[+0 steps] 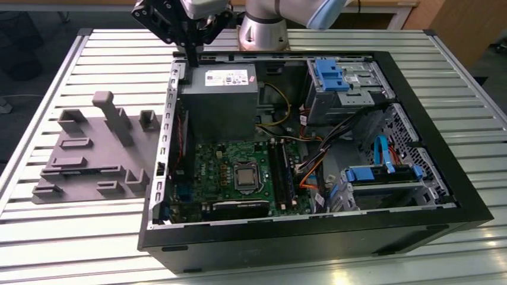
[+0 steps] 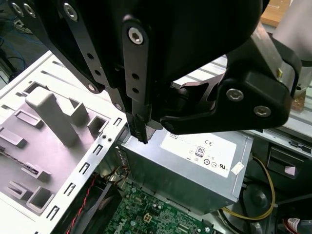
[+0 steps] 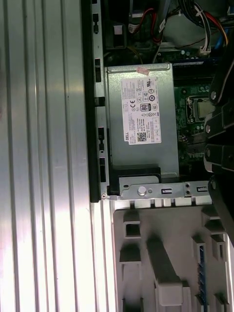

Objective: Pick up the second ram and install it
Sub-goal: 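Reach for the second ram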

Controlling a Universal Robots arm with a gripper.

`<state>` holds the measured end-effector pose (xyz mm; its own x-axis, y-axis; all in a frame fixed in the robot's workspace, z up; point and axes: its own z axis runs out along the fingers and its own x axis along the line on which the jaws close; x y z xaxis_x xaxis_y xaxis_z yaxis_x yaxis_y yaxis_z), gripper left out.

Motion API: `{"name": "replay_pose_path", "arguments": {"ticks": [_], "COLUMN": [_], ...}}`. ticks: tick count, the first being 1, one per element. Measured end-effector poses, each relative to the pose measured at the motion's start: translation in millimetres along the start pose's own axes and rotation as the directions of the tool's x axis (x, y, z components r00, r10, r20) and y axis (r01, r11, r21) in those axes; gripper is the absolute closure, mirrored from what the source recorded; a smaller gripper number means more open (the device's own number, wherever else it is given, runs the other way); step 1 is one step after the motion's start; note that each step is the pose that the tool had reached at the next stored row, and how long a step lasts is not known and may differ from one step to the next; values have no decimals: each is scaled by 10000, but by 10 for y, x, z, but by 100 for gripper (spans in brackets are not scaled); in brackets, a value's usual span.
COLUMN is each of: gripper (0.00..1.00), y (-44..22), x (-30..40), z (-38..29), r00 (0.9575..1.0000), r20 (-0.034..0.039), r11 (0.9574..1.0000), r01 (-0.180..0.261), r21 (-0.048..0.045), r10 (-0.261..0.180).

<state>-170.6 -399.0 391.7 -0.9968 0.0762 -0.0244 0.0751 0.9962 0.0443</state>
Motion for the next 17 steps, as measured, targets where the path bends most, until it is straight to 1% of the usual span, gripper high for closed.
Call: {"name": "replay_pose_path", "arguments": {"ticks": [7,14,17], "gripper": [87,87,87], "y": [-8,-63,-79], "x": [67,103,151], "z": [-2,-4,-6], "r00": [10000,10000,10000], "r20": [1,1,1], "r11": [10000,10000,10000], "r01": [0,-1,1], "r21": [0,-1,-1], "r10": [0,1,-1]}}
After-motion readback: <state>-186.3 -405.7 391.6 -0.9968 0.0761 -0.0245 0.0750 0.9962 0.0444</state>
